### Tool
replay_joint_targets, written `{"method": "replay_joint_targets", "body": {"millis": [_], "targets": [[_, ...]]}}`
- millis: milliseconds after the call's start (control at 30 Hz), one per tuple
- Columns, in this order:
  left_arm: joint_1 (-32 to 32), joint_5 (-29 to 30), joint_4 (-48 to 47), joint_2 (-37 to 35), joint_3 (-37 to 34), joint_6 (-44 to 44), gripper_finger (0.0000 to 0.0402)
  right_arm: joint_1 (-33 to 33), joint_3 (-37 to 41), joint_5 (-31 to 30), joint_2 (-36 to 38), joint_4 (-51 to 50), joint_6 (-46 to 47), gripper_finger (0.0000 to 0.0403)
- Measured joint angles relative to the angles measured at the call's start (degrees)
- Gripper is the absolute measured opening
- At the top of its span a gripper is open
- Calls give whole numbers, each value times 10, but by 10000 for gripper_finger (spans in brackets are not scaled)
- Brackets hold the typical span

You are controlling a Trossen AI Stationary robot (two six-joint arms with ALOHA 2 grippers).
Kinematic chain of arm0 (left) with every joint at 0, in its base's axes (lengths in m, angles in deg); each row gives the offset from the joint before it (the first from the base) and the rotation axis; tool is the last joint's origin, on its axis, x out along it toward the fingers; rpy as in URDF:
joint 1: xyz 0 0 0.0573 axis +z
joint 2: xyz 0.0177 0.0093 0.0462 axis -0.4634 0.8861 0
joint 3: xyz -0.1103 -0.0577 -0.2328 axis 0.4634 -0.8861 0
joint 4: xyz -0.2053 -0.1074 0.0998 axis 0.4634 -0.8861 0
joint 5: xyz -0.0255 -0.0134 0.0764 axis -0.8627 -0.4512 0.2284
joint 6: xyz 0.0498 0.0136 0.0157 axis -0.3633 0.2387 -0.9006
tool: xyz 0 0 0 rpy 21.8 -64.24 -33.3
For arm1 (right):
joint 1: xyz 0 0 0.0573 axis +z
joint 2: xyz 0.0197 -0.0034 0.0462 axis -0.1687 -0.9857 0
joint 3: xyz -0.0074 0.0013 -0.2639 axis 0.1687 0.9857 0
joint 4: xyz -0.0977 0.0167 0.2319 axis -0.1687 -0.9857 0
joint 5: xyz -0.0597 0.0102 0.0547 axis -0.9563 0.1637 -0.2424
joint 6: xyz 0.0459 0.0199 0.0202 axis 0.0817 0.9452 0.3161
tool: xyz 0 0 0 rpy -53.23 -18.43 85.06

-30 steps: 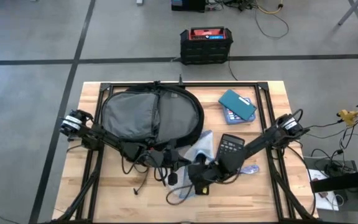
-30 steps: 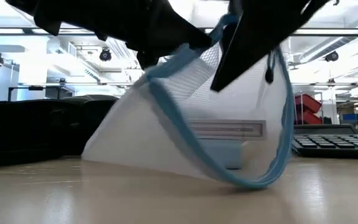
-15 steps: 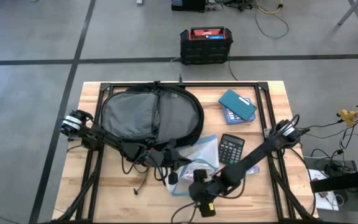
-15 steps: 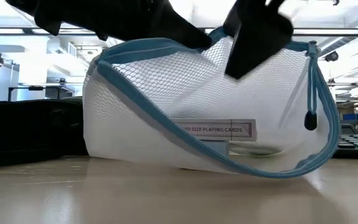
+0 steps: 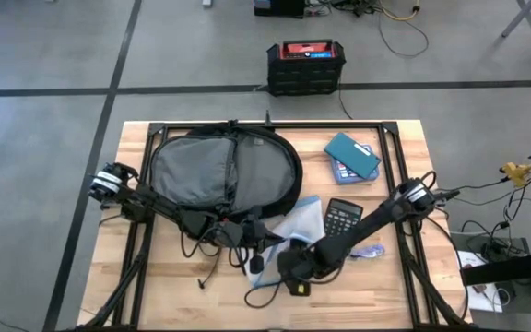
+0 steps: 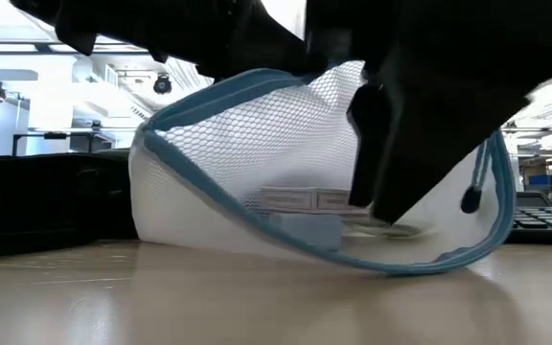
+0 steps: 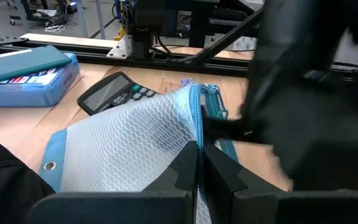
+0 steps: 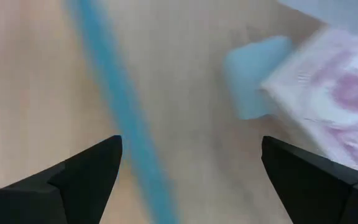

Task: Unpack backpack
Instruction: Put the playing cards into the blue zipper pouch

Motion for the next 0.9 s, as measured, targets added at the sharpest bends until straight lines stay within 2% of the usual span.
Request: {"method": "replay_joint_targets", "body": {"millis": [167, 300, 367, 467, 600, 767, 900], "targets": [[0, 0, 0, 0, 0, 2, 0, 43, 0, 0, 42, 27, 6, 365], [0, 0, -1, 0, 0, 3, 0, 79, 0, -1, 84, -12, 49, 365], [-1, 0, -1, 0, 0, 4, 0, 94, 0, -8, 103, -72, 88, 365], [-3, 0, -4, 0, 0, 4, 0, 120, 1, -40, 123, -214, 177, 360], [-3, 0, -4, 0, 0, 4, 0, 147, 27, -34, 140, -362, 289, 342], [-3, 0, -4, 0, 0, 4, 0, 162, 101, 12, 160, -368, 349, 304], [-3, 0, -4, 0, 0, 3, 0, 160, 160, 56, 161, -346, 350, 272]]}}
